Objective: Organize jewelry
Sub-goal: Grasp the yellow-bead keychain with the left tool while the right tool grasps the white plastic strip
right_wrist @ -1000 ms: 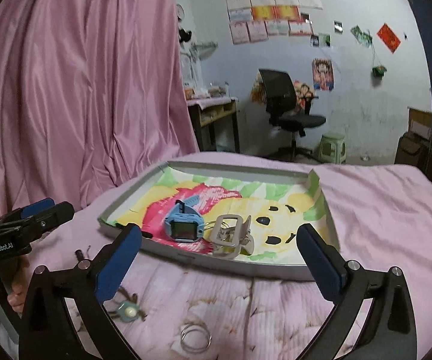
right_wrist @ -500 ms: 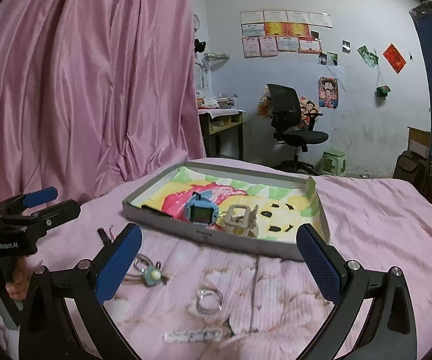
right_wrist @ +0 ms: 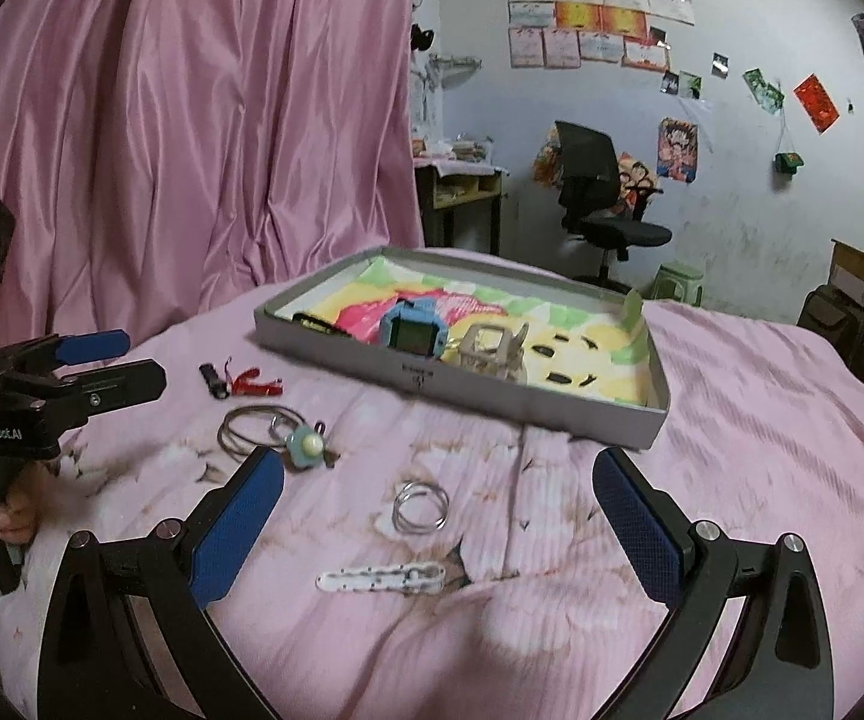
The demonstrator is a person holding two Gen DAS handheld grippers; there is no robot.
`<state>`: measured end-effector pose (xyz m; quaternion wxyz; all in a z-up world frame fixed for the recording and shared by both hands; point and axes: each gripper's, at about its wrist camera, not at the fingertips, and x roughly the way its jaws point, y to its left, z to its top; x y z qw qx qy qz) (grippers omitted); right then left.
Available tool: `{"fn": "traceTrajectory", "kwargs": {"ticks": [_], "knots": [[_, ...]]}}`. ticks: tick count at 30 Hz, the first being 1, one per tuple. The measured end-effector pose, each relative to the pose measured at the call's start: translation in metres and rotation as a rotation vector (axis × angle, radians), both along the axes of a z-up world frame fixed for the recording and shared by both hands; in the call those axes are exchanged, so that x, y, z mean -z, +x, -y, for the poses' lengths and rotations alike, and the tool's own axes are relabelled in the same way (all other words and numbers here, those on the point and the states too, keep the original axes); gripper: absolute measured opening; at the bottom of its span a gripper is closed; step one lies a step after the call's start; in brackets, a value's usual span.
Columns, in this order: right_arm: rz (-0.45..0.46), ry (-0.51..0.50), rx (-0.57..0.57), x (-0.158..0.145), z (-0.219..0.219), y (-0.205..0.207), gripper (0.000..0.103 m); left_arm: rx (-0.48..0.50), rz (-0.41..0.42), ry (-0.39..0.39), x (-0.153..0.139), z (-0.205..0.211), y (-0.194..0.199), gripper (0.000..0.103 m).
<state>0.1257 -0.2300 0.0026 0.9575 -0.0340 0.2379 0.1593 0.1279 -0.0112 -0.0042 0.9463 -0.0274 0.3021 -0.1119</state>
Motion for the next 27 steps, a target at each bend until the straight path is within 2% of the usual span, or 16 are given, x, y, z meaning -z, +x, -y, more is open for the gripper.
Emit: {"fn": "traceTrajectory", "kwargs": {"ticks": [5,10,12,17,23,27], "knots": [[-0.063,-0.025,-0.029,0.011,-0.005,0.003,0.101,0.041,-0.042,0.001,0.006,0.005,0.005,0.102],[-0.123,-0.037,-0.048,0.02,-0.007,0.008,0.1,0.066,-0.097,-0.017,0.012,0.005,0.013,0.095],[-0.151,-0.037,-0.057,0.024,-0.009,0.01,0.096,0.071,-0.122,-0.028,0.014,0.005,0.017,0.088],[-0.22,-0.021,-0.072,0.034,-0.009,0.017,0.084,0.085,-0.17,-0.077,0.018,0.003,0.027,0.084],[-0.268,0.002,-0.101,0.042,-0.011,0.021,0.082,0.112,-0.206,-0.125,0.02,0.007,0.039,0.078],[-0.289,0.003,-0.123,0.046,-0.016,0.023,0.082,0.126,-0.231,-0.129,0.022,0.013,0.048,0.074]]}}
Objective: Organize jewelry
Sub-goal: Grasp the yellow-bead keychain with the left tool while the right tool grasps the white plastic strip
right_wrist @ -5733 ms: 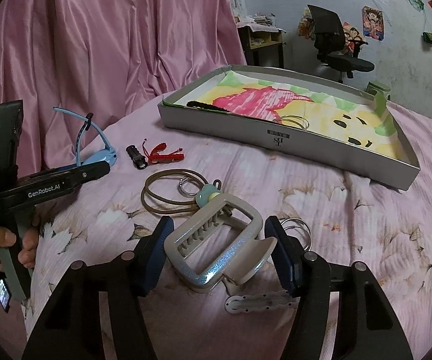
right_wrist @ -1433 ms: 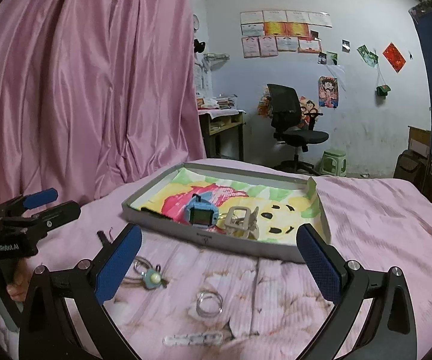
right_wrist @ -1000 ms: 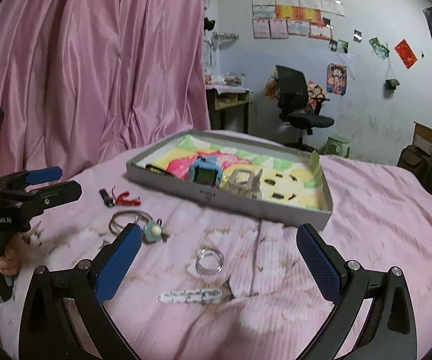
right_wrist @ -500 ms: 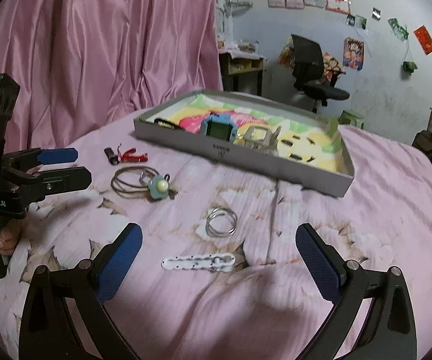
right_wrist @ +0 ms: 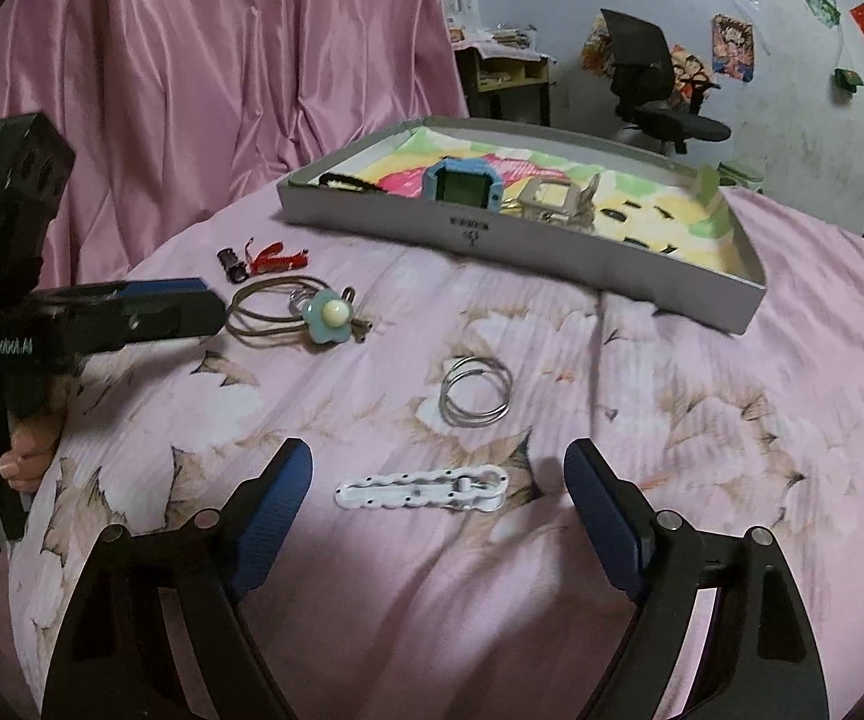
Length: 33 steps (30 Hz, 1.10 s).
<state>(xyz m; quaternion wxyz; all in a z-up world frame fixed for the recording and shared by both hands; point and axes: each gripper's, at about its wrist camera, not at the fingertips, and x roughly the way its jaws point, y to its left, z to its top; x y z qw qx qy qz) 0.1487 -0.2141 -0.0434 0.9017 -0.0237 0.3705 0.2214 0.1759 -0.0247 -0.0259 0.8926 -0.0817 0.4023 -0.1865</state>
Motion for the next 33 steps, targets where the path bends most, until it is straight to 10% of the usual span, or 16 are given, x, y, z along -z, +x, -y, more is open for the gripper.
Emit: {"fn": "traceTrajectory", "kwargs": {"ticks": [7,17,33], "knots": [[-0.034,0.017,-0.008,0.006,0.001,0.003,0.08,-0.002,-0.031,0.007,0.004,0.004,0.01,0.059],[-0.051,0.027,-0.014,0.009,0.001,0.006,0.079,-0.017,-0.031,-0.01,0.006,0.0,0.007,0.01],[-0.047,0.019,-0.022,0.007,-0.001,0.003,0.054,0.047,0.08,0.041,-0.018,0.011,-0.013,0.004]]}}
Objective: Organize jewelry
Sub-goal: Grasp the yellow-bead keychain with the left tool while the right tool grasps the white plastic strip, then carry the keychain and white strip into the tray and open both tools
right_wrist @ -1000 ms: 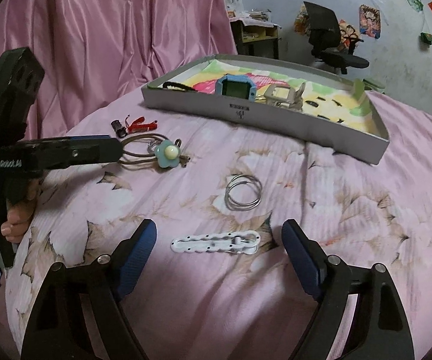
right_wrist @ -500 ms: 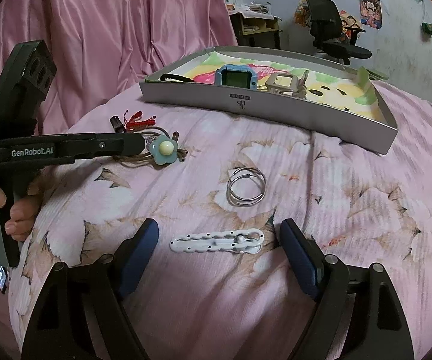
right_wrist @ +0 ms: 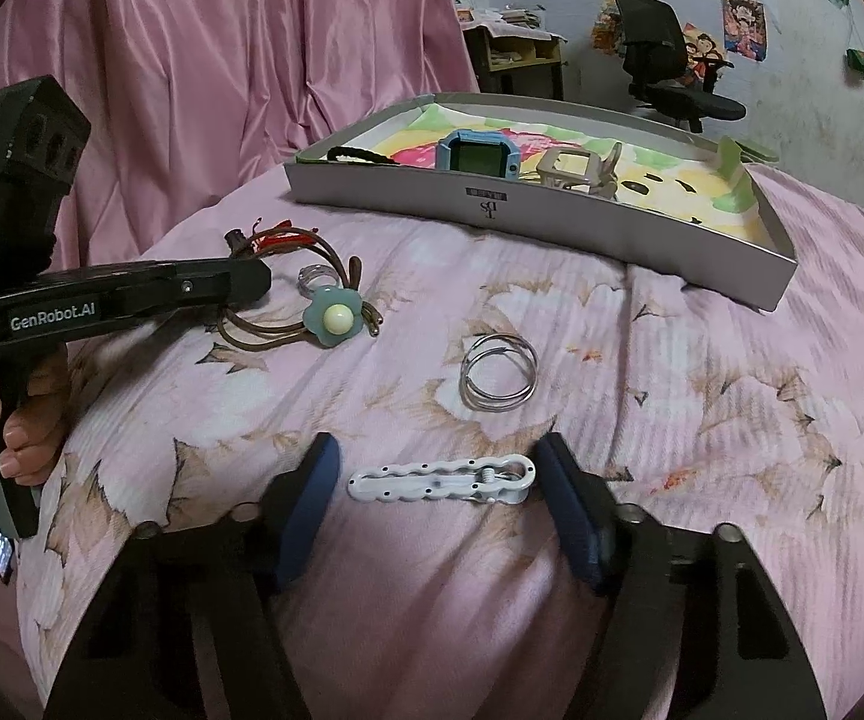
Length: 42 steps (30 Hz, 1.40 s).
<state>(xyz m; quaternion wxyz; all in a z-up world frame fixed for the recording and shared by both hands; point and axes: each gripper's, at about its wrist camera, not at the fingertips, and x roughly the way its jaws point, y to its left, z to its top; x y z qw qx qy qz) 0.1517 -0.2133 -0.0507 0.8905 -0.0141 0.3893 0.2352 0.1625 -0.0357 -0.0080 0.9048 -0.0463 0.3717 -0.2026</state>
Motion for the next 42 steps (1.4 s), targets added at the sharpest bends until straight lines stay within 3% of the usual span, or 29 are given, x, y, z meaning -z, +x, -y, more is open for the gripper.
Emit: {"fn": "traceTrajectory", "kwargs": {"ticks": [16,25,33,42], "knots": [[0.059,0.05,0.025,-0.021,0.011,-0.005,0.054,0.022,0.146,-0.006,-0.051,-0.001,0.002,0.003],[0.127,0.07,0.054,-0.049,0.01,0.032,0.054,-0.074,0.185,-0.054,-0.075,-0.009,0.05,0.003],[0.181,0.036,0.116,-0.067,-0.004,0.094,0.054,-0.168,0.167,-0.075,-0.068,-0.017,0.096,0.003],[0.19,-0.02,0.158,-0.062,-0.022,0.136,0.054,-0.232,0.087,-0.063,-0.033,-0.032,0.122,0.003]]}}
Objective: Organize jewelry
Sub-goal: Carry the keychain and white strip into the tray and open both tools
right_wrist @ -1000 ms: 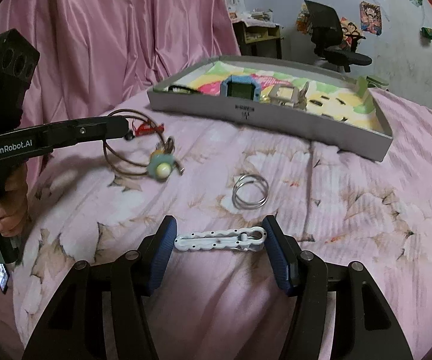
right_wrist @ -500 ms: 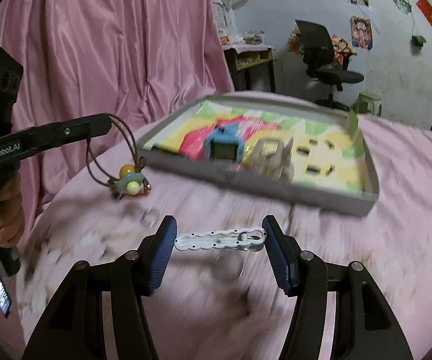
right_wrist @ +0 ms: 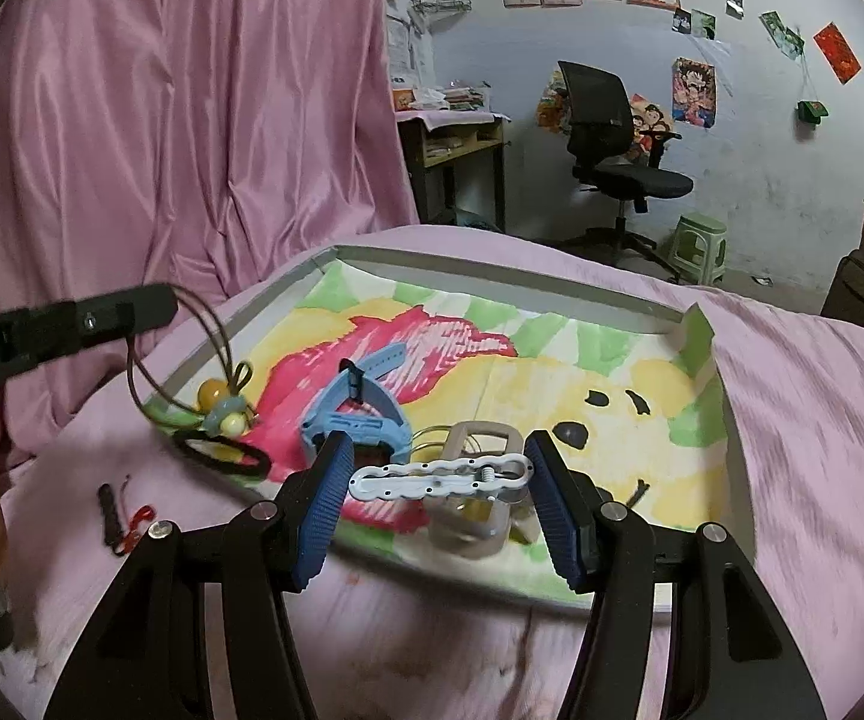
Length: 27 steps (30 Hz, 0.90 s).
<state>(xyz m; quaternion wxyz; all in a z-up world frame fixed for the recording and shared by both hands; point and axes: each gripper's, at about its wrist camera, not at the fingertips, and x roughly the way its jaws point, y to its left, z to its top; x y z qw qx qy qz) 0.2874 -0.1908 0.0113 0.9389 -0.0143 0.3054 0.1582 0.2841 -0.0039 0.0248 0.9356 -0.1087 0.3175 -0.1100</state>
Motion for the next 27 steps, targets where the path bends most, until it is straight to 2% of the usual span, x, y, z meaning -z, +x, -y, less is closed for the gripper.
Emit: {"fn": "traceTrajectory", "kwargs": {"ticks": [14,17,19,21,27], "knots": [[0.004,-0.088,-0.004,0.019,-0.016,0.005,0.054,-0.024,-0.074,0.011,0.022,-0.009,0.002,0.003],[0.009,-0.093,-0.005,0.018,-0.016,0.003,0.054,-0.026,-0.085,0.016,0.024,-0.01,0.0,0.006],[0.008,-0.092,-0.005,0.018,-0.016,0.003,0.054,-0.03,-0.093,0.022,0.025,-0.009,-0.001,0.012],[0.009,-0.092,-0.003,0.018,-0.016,0.004,0.054,-0.03,-0.095,0.021,0.026,-0.01,-0.003,0.026],[0.039,-0.071,0.006,0.012,-0.008,-0.005,0.062,-0.033,-0.043,0.026,0.019,-0.012,-0.018,0.046]]}}
